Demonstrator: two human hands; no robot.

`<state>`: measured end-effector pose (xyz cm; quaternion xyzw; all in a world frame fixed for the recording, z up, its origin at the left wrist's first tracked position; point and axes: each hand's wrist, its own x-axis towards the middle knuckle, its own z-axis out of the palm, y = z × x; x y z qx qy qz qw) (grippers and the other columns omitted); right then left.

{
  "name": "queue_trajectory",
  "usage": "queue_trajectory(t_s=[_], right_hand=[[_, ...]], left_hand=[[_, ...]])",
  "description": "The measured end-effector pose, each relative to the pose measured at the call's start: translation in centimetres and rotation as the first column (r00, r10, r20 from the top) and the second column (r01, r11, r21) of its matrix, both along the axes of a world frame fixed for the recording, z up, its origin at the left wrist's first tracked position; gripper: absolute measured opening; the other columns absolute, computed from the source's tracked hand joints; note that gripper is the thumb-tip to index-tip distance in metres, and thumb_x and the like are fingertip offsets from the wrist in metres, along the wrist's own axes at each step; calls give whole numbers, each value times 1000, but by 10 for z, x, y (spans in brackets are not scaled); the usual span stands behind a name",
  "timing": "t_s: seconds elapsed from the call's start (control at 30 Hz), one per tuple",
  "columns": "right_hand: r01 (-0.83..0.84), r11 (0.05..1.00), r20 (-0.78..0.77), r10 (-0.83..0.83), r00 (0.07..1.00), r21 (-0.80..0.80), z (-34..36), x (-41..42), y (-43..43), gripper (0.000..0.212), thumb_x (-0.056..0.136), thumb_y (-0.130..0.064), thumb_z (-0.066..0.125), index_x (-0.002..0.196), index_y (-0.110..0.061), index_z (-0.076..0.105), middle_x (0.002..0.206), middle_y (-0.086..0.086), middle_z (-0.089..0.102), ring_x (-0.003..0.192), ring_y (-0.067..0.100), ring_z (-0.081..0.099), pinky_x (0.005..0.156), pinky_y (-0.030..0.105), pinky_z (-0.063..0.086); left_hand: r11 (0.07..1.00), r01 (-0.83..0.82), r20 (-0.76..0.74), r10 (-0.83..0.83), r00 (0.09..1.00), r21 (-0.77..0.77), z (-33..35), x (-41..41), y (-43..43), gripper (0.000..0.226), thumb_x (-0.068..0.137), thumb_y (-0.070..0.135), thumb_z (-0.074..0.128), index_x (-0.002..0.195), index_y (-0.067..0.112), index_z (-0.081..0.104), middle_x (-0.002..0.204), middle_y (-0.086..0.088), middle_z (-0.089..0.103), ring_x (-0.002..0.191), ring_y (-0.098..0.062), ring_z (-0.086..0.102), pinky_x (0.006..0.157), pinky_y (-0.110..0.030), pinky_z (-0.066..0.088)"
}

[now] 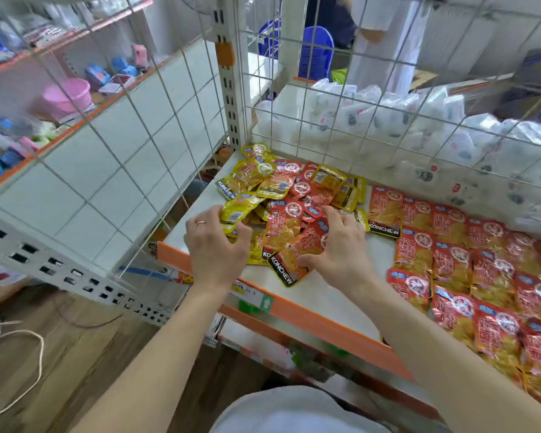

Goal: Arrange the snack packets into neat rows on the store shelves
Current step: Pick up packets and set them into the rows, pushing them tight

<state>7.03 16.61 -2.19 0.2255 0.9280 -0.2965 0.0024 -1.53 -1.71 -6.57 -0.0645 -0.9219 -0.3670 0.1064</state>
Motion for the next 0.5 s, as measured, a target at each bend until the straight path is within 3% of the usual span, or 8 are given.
queue_trajectory(t_s=[0.07,0.13,0.17,0.23,0.3,0.37,0.43,0.5], right_hand=[[42,987,7,-42,999,-156,10,3,4,85,65,-25,93,136,-13,48,117,-3,59,108,13,56,88,19,43],[79,941,5,-82,997,-330,18,10,10,54,65,-16,93,105,-21,58,89,-15,61,72,-6,59,60,7,45],[98,902,7,-104,995,-420,21,14,15,46,65,-12,92,92,-26,57,82,-15,61,63,-8,58,53,5,43],[130,814,-6,-162,987,-566,27,24,23,44,68,-8,90,79,-30,53,77,-12,65,59,-5,60,53,5,46],[158,743,-23,-227,974,-650,30,35,33,35,69,-8,89,76,-25,60,73,-8,70,64,4,67,65,13,53],[179,675,-48,-302,952,-716,31,46,41,29,68,-10,89,85,-20,67,75,-6,75,73,10,70,80,24,56],[167,562,-83,-392,916,-810,33,55,46,31,65,-11,86,90,-18,68,84,-1,76,83,17,72,86,37,58],[163,468,-98,-485,869,-869,33,64,53,30,73,-9,81,96,-20,65,87,1,76,85,22,74,79,45,60]], left_hand=[[991,-16,56,9,998,134,7,7,-3,56,89,41,41,132,8,55,123,-9,60,118,-23,46,100,-41,36],[938,-76,141,29,990,338,17,16,-7,54,91,39,38,134,12,55,119,-2,61,111,-16,52,95,-36,42],[874,-119,197,27,980,471,22,20,-9,50,92,38,38,133,16,57,117,0,62,108,-15,55,88,-32,44],[654,-212,295,-18,955,726,33,23,-14,36,96,34,39,120,23,63,114,-1,65,104,-19,58,78,-31,43],[414,-289,378,-150,914,863,43,25,-18,28,90,34,41,104,21,62,111,-7,65,98,-25,60,74,-33,42],[227,-309,375,-369,850,924,51,32,-15,34,91,34,39,111,15,60,113,-12,65,93,-26,64,70,-32,43],[136,-334,353,-540,764,933,57,41,-7,46,91,32,37,128,13,57,120,-16,65,94,-29,67,68,-31,46],[86,-349,314,-664,679,933,59,51,7,57,83,33,40,135,14,55,126,-18,64,102,-36,67,73,-34,52]])
